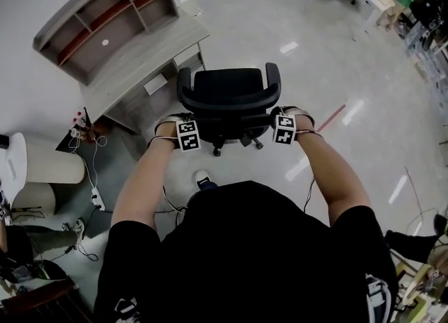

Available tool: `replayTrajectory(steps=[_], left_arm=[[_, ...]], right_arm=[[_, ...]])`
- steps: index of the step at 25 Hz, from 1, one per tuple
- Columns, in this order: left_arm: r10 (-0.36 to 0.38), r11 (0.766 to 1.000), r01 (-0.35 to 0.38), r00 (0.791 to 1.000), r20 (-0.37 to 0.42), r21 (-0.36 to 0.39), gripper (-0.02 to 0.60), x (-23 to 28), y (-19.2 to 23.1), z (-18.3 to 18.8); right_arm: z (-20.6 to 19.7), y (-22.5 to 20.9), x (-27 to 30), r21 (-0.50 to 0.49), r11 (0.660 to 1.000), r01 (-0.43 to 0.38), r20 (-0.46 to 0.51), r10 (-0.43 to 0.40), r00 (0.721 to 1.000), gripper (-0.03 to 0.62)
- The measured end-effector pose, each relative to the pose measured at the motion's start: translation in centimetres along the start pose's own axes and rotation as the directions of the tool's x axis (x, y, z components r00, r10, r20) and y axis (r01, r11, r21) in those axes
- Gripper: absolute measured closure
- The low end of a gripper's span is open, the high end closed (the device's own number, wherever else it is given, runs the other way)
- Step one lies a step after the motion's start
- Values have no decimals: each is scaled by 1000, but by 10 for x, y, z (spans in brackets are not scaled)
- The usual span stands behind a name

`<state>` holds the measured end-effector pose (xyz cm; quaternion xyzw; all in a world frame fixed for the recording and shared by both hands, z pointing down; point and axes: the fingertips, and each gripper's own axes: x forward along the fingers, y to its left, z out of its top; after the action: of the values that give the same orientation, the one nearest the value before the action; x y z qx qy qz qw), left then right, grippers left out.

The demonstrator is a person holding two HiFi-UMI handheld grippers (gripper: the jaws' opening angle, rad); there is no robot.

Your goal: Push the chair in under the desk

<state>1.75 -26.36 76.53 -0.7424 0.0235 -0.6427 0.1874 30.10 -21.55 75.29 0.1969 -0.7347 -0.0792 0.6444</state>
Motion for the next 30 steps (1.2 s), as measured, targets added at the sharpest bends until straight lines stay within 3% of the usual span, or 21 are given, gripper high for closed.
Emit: replayTrajectory(steps=[6, 17, 30], left_arm=[[14, 991, -19, 999, -44, -132, 462, -13, -22, -67], [19, 948, -51, 994, -104, -314, 468, -41, -80, -161], [33, 889, -104, 986, -164, -447, 476, -63, -129, -254]], right_arm=[[70, -16, 20, -128, 992, -20, 47, 26, 999, 467], [181, -14, 39, -319, 947, -45, 108, 83, 991, 467], [298, -7, 59, -464, 885, -40, 161, 128, 979, 467]])
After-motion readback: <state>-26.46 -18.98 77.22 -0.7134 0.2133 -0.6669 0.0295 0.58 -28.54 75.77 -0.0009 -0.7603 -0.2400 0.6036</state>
